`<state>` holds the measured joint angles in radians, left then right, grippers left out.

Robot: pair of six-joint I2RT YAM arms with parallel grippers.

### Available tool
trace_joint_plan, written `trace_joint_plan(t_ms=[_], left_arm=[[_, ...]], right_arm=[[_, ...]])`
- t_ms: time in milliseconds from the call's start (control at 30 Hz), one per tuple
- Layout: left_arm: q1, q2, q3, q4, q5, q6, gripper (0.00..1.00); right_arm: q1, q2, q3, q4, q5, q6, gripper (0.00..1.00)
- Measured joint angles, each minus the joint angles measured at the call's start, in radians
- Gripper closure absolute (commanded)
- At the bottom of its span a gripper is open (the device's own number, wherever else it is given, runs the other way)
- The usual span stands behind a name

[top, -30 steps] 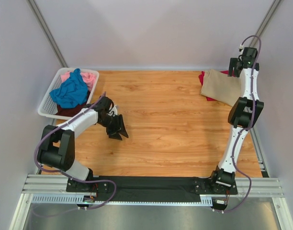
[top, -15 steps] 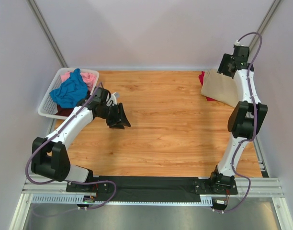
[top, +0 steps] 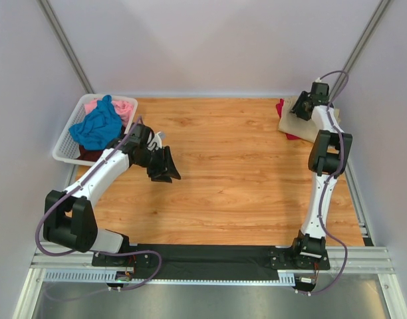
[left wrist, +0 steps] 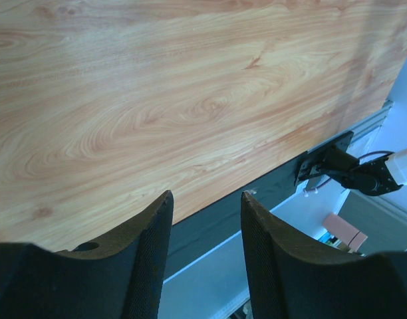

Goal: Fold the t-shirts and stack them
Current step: Neatly place the folded tshirt to the corner

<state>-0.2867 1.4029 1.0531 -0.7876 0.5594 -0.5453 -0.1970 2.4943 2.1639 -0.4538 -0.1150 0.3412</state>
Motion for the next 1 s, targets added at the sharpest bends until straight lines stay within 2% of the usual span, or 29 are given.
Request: trace_joint_plan(t_ms=[133, 267, 400, 567, 733, 767, 800, 1000], left_arm=[[0.0, 0.003, -0.002, -0.005, -0.004, 0.0, 0.47], [0.0, 0.016, 0.001, -0.005, -0.005, 0.001, 0.47], [0.0, 0.038, 0.013, -0.003, -0.003, 0.001, 0.47], [0.0, 0.047, 0.016, 0.021, 0.009, -0.003, 0.47], [0.0, 0.047, 0.037, 0.021, 0.012, -0.008, 0.47], [0.0, 0.047, 0.052, 0.021, 0.011, -0.01, 0.47], [0.0, 0.047, 0.071, 0.023, 0.012, -0.013, 0.47], [0.0, 0.006, 0.169, 0.075, 0.019, -0.041, 0.47]], right_arm=[[-0.004, 0.018, 0.008, 0.025, -0.036, 0.05, 0.54], [-0.004, -0.018, -0.084, 0.105, -0.08, 0.055, 0.53], [-0.001, -0.053, -0.124, 0.101, -0.117, 0.033, 0.52], [0.009, -0.096, -0.126, 0.04, -0.12, -0.017, 0.39], [0.014, -0.199, -0.119, -0.064, -0.1, -0.038, 0.13], [0.016, -0.224, -0.119, -0.085, -0.099, -0.04, 0.1], [0.017, -0.254, -0.12, -0.111, -0.097, -0.04, 0.0], [0.049, -0.529, -0.225, -0.269, -0.096, 0.005, 0.0]])
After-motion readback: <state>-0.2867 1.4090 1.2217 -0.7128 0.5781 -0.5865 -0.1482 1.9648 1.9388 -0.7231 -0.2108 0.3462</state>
